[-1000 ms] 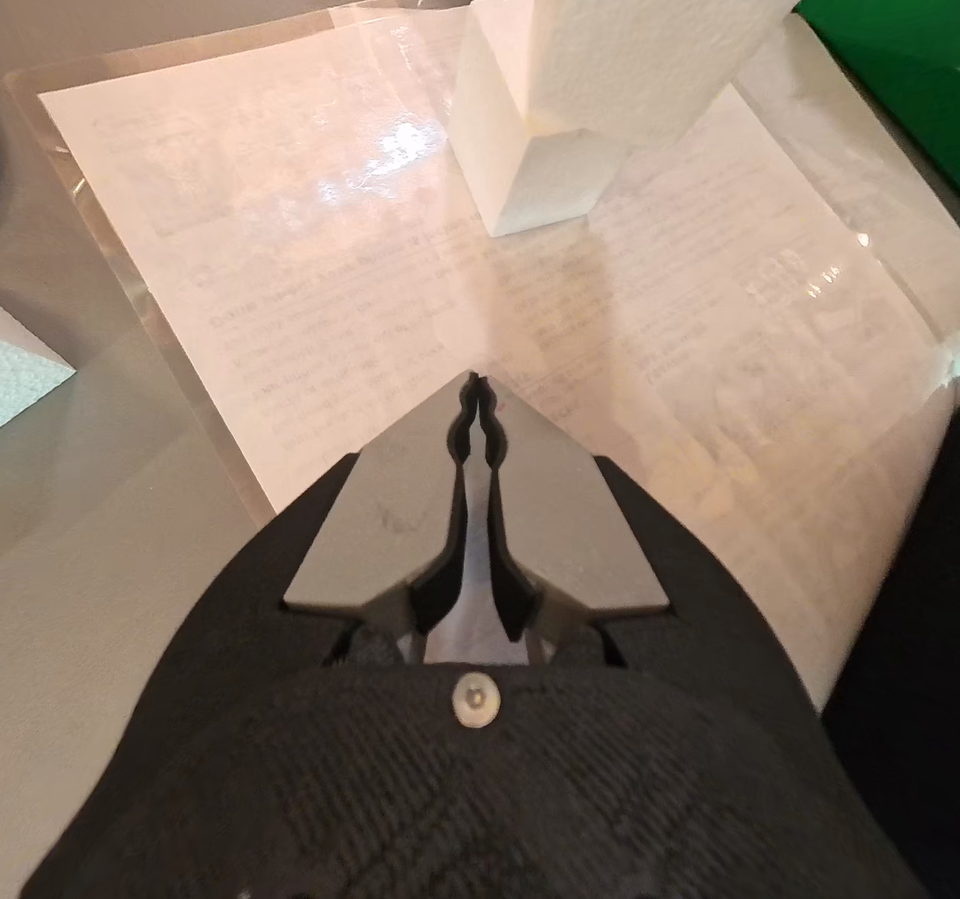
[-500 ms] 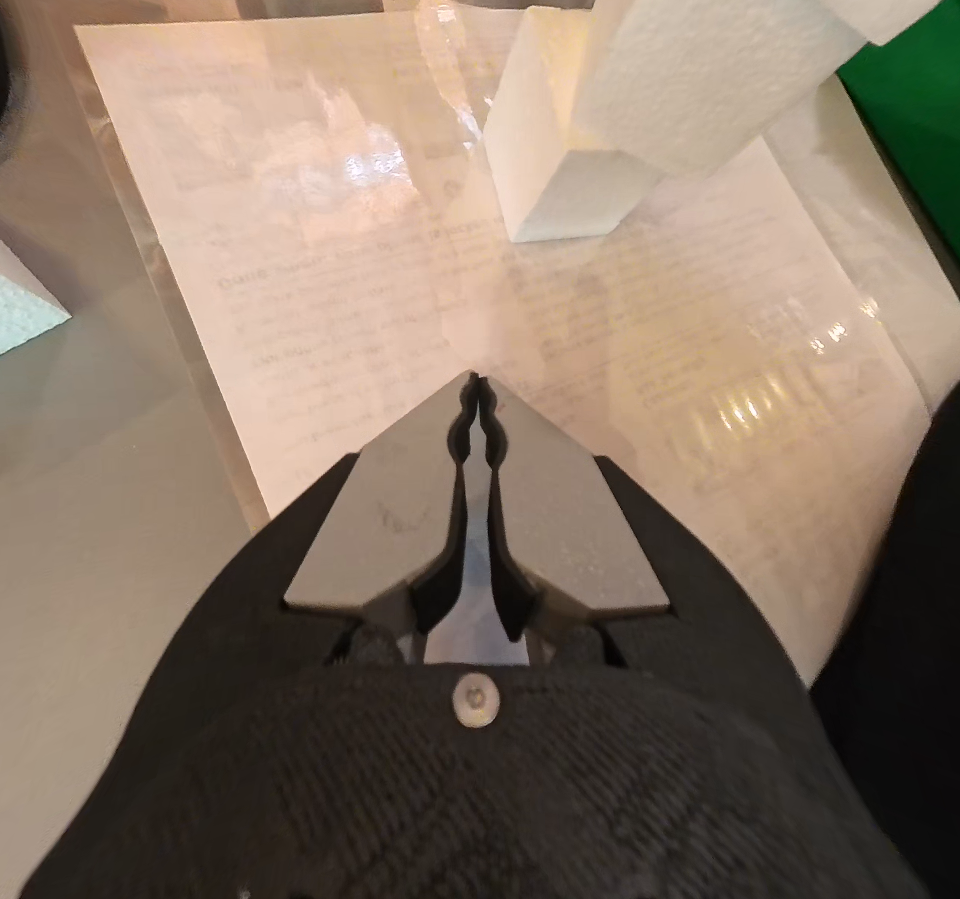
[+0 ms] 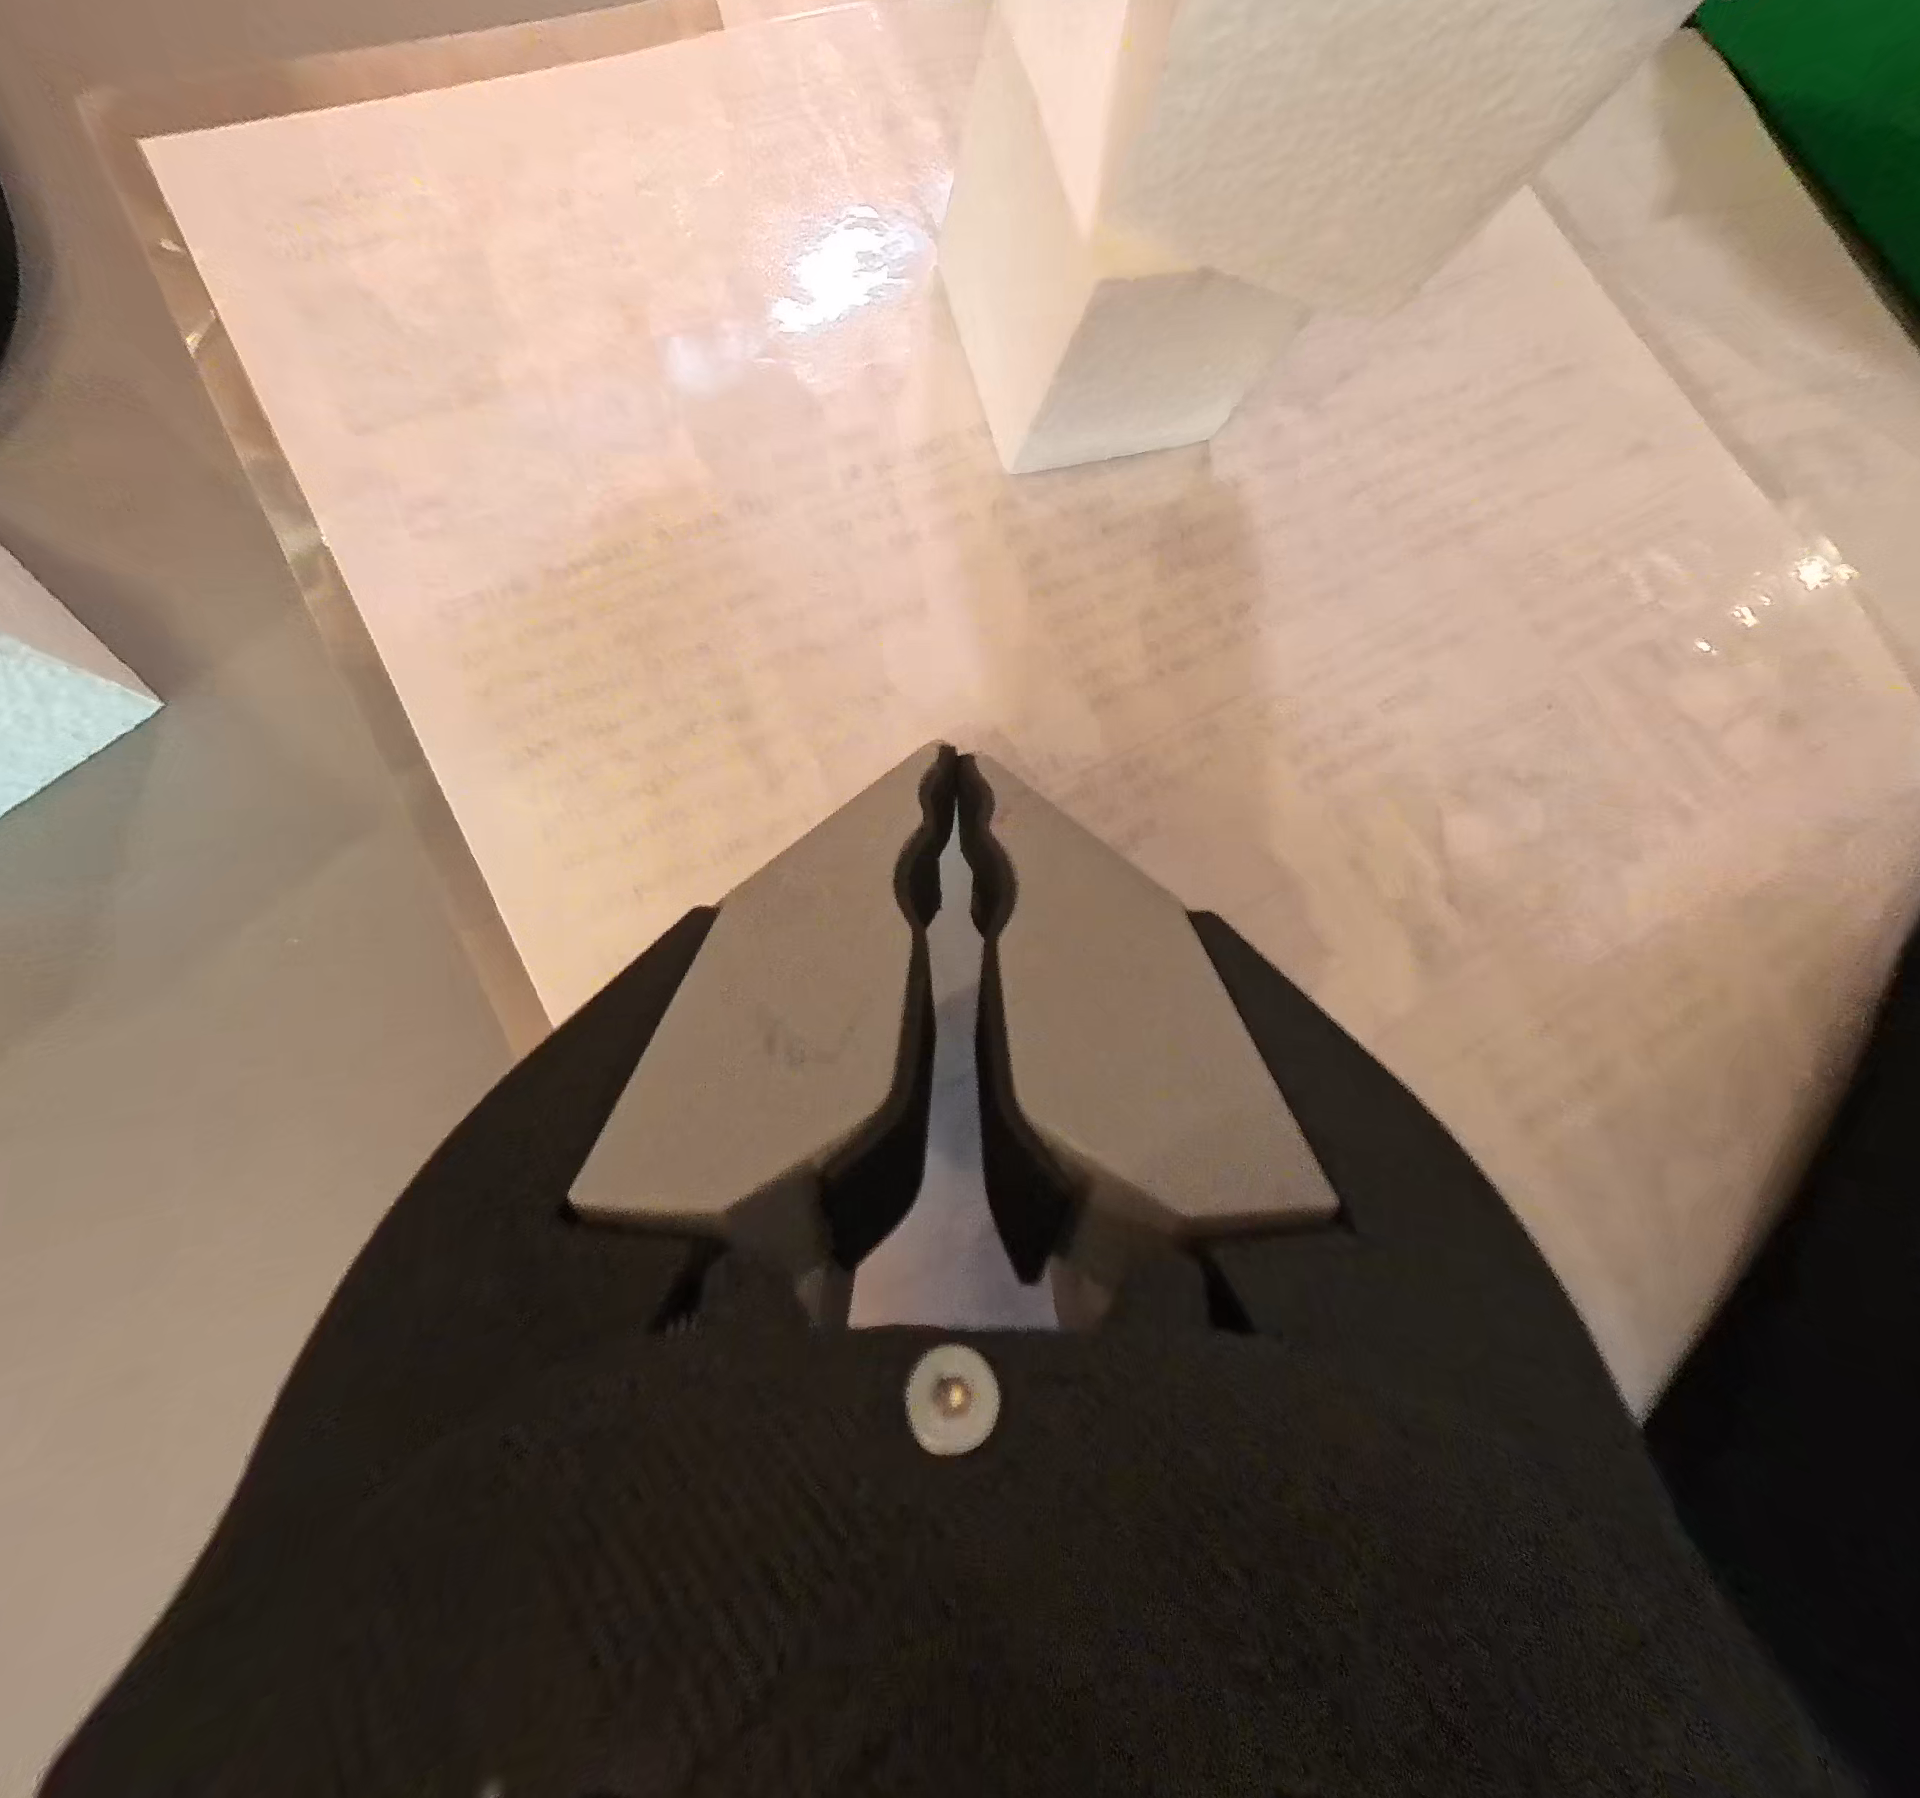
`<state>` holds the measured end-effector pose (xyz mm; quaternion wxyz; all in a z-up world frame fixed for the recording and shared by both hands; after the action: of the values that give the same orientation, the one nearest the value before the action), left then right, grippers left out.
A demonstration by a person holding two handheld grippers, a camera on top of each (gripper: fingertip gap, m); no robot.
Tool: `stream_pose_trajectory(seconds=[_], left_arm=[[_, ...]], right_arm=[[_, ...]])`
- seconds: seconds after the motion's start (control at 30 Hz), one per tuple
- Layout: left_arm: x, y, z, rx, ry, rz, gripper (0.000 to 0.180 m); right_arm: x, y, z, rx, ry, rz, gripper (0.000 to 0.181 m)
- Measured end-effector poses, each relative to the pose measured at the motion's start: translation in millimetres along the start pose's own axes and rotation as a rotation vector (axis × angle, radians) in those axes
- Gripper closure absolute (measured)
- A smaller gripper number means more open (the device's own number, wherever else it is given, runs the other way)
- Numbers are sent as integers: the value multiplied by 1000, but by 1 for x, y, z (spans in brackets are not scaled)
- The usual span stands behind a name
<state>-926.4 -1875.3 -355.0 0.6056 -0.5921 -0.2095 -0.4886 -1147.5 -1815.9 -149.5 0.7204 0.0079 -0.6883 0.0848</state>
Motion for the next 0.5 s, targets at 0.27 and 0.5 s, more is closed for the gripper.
stream_pose_trajectory(seconds=[0.27, 0.5], left_arm=[[0, -1, 1, -24, -10, -12, 180], [0, -3, 2, -17, 1, -39, 180]], right_arm=[[18, 21, -105, -74, -76, 96, 123], [-27, 32, -124, -104, -55, 78, 122]])
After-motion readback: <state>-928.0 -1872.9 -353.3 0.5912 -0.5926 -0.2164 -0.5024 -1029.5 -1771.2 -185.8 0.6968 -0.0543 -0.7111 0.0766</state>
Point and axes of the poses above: each gripper's, where its closed fingertips meet, x back along the fingers, y out of its underside, z = x × y across the jaws, the point moved 7 cm from there along x, back along the fingers, and after that the axes turned 10 degrees about -z, right-handed, at the moved point
